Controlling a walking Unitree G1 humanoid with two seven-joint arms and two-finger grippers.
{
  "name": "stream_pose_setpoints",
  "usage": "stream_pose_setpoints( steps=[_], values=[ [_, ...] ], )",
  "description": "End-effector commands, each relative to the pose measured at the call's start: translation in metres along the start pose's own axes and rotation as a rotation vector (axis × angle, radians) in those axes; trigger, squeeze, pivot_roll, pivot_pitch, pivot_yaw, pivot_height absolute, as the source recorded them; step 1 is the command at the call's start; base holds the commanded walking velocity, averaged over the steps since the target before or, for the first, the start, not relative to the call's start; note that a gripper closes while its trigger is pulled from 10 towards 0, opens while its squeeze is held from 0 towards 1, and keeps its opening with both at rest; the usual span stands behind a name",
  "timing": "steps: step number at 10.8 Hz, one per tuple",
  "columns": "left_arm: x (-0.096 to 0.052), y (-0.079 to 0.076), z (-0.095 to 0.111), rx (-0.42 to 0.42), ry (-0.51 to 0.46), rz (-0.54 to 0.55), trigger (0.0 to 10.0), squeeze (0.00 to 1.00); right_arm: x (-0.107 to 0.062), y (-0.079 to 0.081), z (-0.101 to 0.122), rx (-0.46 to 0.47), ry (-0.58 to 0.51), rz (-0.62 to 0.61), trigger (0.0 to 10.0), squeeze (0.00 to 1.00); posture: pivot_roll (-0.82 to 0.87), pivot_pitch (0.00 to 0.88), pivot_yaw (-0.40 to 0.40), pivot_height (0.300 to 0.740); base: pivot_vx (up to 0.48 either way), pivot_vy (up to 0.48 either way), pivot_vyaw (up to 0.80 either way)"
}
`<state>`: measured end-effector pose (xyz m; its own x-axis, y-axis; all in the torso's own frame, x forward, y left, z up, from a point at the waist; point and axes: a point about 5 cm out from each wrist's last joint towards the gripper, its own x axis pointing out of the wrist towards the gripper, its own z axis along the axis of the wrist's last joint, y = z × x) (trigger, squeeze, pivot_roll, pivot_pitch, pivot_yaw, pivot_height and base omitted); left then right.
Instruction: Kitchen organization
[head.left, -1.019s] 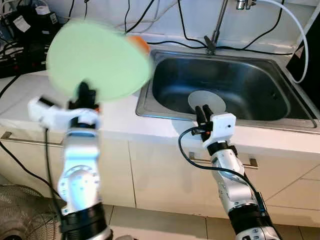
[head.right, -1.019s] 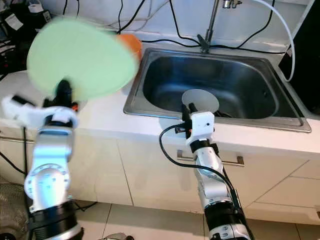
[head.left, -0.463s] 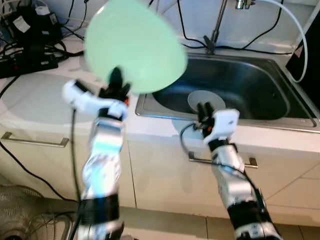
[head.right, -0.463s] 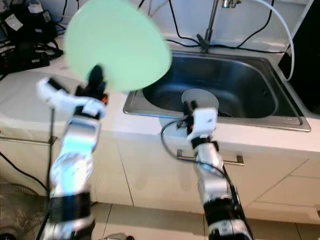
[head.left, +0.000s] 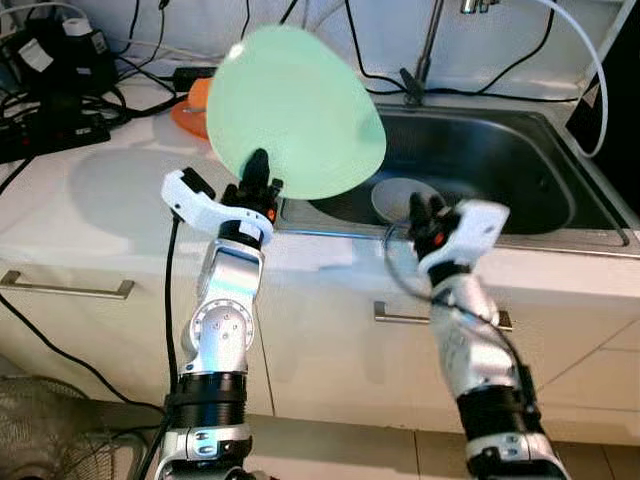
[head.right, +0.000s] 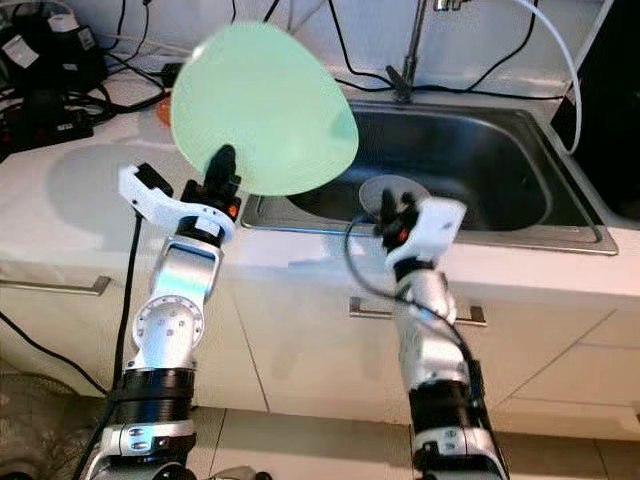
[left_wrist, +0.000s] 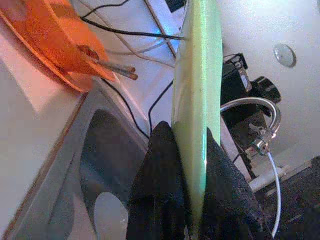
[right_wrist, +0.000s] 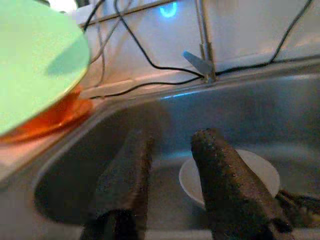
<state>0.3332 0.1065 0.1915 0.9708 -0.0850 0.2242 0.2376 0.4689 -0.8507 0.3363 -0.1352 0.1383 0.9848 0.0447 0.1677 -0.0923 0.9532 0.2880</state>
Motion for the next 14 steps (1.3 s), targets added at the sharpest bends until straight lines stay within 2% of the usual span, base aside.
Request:
stream_pose_setpoints(
  steps=[1, 2, 3, 7, 9, 10, 14],
  values=[
    [0.011, -0.032, -0.005, -0.039, -0.018, -0.116, 10.0, 0.0, 0.006, 0.002, 0.011, 0.074, -0.014, -0.004, 10.0, 1.0, 0.06, 0.0, 0.045, 0.74, 0.0, 0.0, 0.0],
    [0.011, -0.031, -0.007, -0.037, -0.017, -0.116, 10.0, 0.0, 0.01, 0.004, 0.019, 0.151, -0.02, -0.005, 10.0, 1.0, 0.06, 0.0, 0.044, 0.74, 0.0, 0.0, 0.0],
    [0.011, -0.028, -0.008, -0.036, -0.015, -0.112, 10.0, 0.0, 0.014, 0.011, 0.028, 0.237, -0.011, 0.032, 10.0, 0.0, 0.07, 0.0, 0.043, 0.74, 0.0, 0.0, 0.0],
    [0.013, -0.031, -0.01, -0.034, -0.018, -0.123, 10.0, 0.0, 0.011, 0.033, 0.032, 0.422, 0.086, 0.175, 10.0, 0.0, 0.08, 0.0, 0.029, 0.74, 0.0, 0.0, 0.0],
    [0.012, -0.032, -0.011, -0.038, -0.016, -0.135, 10.0, 0.0, 0.009, 0.036, 0.03, 0.449, 0.117, 0.203, 10.0, 0.0, 0.08, 0.0, 0.028, 0.74, 0.0, 0.0, 0.0],
    [0.012, -0.033, -0.012, -0.043, -0.008, -0.143, 10.0, 0.0, 0.008, 0.038, 0.029, 0.494, 0.132, 0.211, 10.0, 0.0, 0.09, 0.0, 0.027, 0.74, 0.0, 0.0, 0.0],
    [0.01, -0.041, -0.018, -0.066, 0.029, -0.192, 10.0, 0.0, 0.007, 0.038, 0.027, 0.519, 0.156, 0.227, 10.0, 0.0, 0.09, 0.0, 0.027, 0.74, 0.0, 0.0, 0.0]
  ],
)
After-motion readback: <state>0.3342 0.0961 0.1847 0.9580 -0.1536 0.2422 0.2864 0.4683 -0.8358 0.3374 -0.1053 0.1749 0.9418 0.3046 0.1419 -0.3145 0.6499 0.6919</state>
